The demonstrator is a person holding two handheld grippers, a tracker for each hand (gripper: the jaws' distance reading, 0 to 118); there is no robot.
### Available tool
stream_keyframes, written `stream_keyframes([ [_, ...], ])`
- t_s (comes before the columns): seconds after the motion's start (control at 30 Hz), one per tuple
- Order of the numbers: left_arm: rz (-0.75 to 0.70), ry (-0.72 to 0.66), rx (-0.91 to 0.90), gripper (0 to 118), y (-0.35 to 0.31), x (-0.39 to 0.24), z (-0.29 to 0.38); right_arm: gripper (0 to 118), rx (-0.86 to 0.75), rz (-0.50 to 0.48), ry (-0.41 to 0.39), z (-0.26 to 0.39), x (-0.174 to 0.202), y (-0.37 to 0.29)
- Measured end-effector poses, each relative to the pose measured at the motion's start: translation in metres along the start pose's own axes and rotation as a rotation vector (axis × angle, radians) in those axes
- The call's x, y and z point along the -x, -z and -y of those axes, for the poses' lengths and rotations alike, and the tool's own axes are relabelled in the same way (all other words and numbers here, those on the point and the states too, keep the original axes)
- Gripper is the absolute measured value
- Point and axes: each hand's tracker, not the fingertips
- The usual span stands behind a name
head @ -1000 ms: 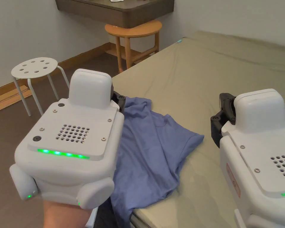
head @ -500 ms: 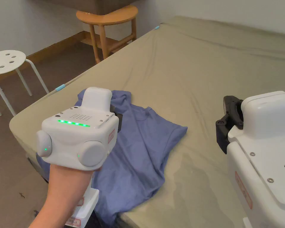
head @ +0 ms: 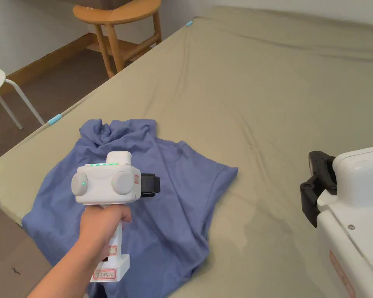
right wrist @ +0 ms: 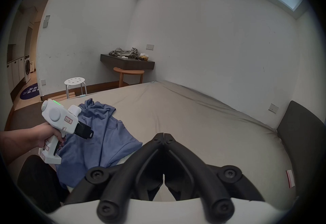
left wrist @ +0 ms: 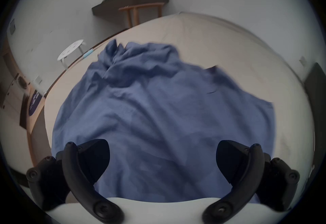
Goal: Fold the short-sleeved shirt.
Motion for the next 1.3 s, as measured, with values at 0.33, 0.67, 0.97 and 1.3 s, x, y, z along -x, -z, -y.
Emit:
stream_keyframes([
  [0.33, 0.015, -0.049, 0.051, 116, 0.03, 0.008, 0.005, 0, 0.04, -0.017, -0.012, 0.014, -0.003, 0.016],
  [0.67, -0.009, -0.007, -0.131, 2, 0.02, -0.002, 0.016, 0, 0.042, -0.006, -0.014, 0.017, -0.008, 0.01],
  [0.97, 0.073, -0.025, -0.332, 2, -0.036, 0.011, 0.016, 0, 0.027, 0.03, 0.011, 0.012, -0.019, -0.014],
  [1.3, 0.181, -0.03, -0.703, 2, -0.169, -0.002, 0.013, 0, -0.063, 0.073, 0.022, -0.011, -0.03, -0.071],
])
